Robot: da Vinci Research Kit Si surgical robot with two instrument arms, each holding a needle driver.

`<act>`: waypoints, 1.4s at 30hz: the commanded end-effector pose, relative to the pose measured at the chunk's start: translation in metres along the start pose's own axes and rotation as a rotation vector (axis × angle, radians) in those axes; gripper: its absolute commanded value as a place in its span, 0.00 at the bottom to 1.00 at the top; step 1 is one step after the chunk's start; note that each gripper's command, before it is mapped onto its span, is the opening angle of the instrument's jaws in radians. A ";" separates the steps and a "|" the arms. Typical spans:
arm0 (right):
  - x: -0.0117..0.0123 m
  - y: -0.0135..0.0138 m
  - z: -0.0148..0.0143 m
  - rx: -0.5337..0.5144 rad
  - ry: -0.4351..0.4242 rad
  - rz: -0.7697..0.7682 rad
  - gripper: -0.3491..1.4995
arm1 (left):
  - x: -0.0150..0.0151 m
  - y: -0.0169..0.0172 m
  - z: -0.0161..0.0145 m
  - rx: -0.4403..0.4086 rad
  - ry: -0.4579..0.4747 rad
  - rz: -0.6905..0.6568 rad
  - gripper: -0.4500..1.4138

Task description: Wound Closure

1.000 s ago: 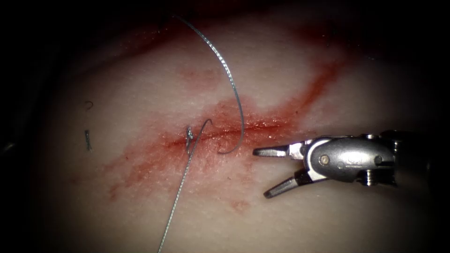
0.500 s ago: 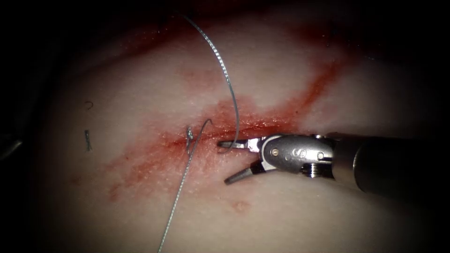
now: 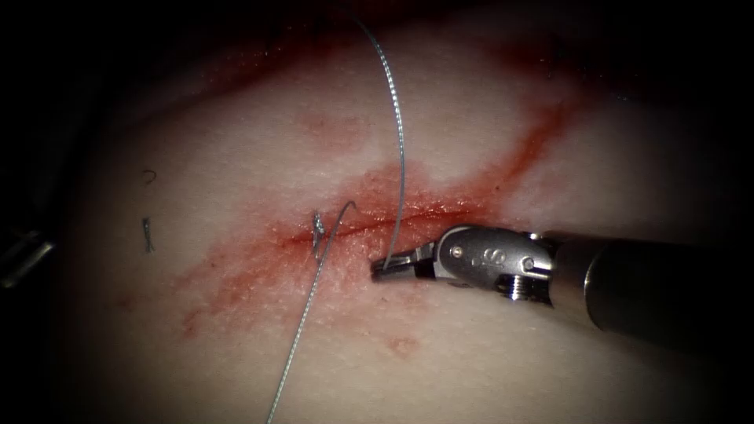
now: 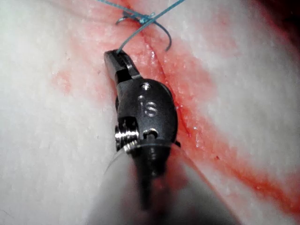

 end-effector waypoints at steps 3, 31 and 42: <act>0.0025 -0.0044 0.0002 0.073 -0.004 -0.010 0.00 | -0.0003 0.0014 0.0009 -0.016 0.003 0.003 0.00; 0.0152 -0.0208 -0.0038 0.391 -0.041 -0.126 0.00 | -0.0004 0.0055 0.0034 -0.104 0.020 0.036 0.00; 0.0154 -0.0124 -0.0053 0.112 0.004 -0.282 0.74 | -0.0005 0.0058 0.0035 -0.111 0.021 0.033 0.00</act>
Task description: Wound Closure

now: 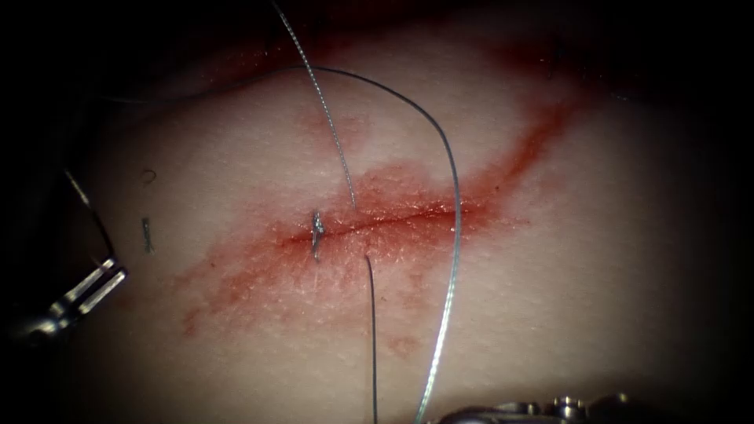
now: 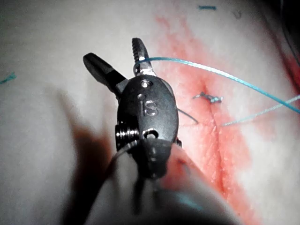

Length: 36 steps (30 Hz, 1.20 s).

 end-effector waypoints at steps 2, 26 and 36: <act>-0.0020 0.0031 -0.0016 -0.054 0.008 -0.026 0.74 | -0.0006 0.0007 0.0005 -0.002 0.000 -0.003 0.00; -0.0165 0.0110 0.0025 -0.170 -0.048 -0.062 0.69 | -0.0011 0.0010 0.0007 -0.009 0.000 -0.015 0.00; -0.0205 0.0128 0.0052 -0.162 -0.080 -0.038 0.08 | -0.0010 0.0012 0.0007 -0.011 -0.001 -0.014 0.00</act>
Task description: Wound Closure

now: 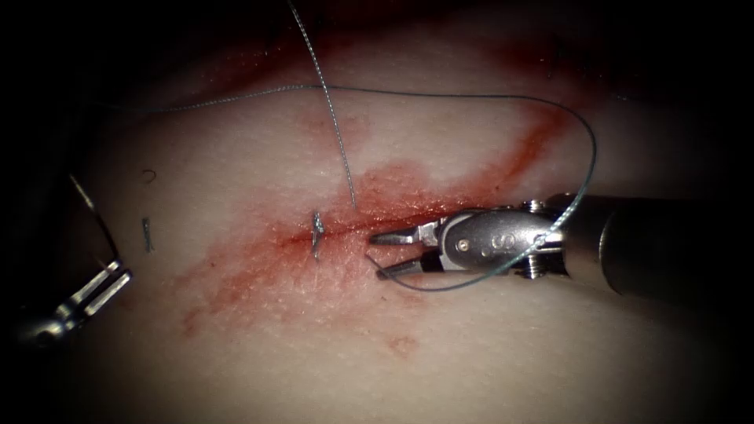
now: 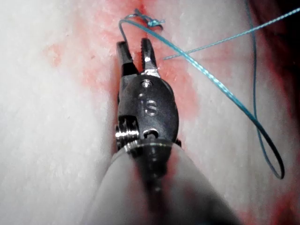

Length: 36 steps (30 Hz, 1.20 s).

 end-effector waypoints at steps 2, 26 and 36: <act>-0.0010 -0.0002 0.0016 0.008 0.005 0.014 0.00 | -0.0005 0.0007 0.0005 -0.002 0.001 -0.001 0.00; 0.0040 -0.0047 -0.0021 0.176 0.054 0.079 0.00 | -0.0007 0.0010 0.0008 -0.009 -0.001 0.002 0.00; 0.0060 -0.0078 -0.0023 0.240 0.051 0.054 0.00 | -0.0008 0.0013 0.0010 -0.021 -0.004 0.005 0.00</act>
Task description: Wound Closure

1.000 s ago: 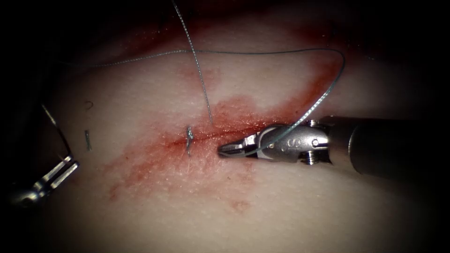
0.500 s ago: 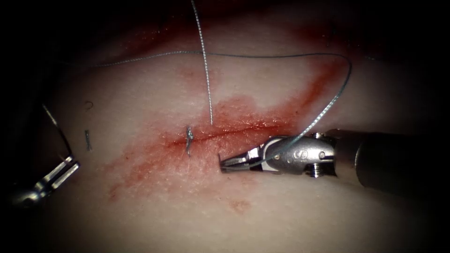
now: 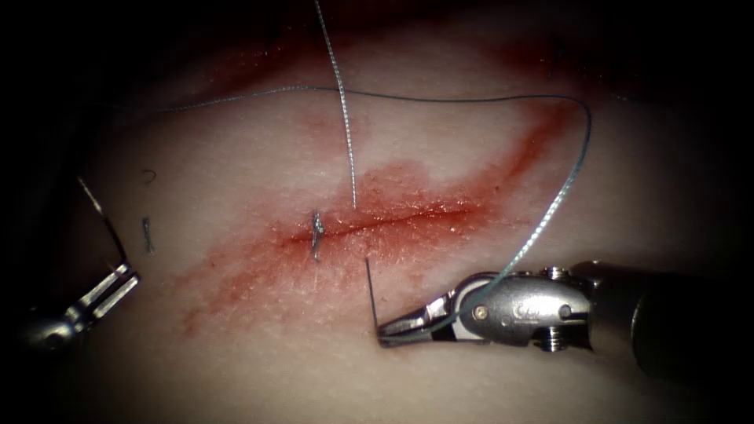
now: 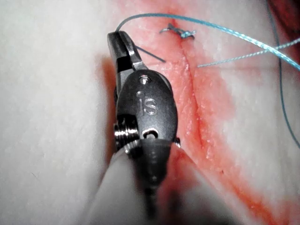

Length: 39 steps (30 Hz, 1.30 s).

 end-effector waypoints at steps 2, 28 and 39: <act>0.0007 -0.0013 0.0012 0.033 0.000 -0.010 0.00 | -0.0005 0.0006 0.0005 -0.001 0.001 -0.002 0.00; 0.0080 -0.0095 0.0004 0.272 -0.018 -0.015 0.31 | -0.0005 0.0009 0.0007 -0.012 0.001 0.001 0.00; 0.0055 -0.0003 -0.0038 -0.080 -0.015 -0.108 0.77 | -0.0005 0.0010 0.0007 -0.014 -0.001 0.001 0.00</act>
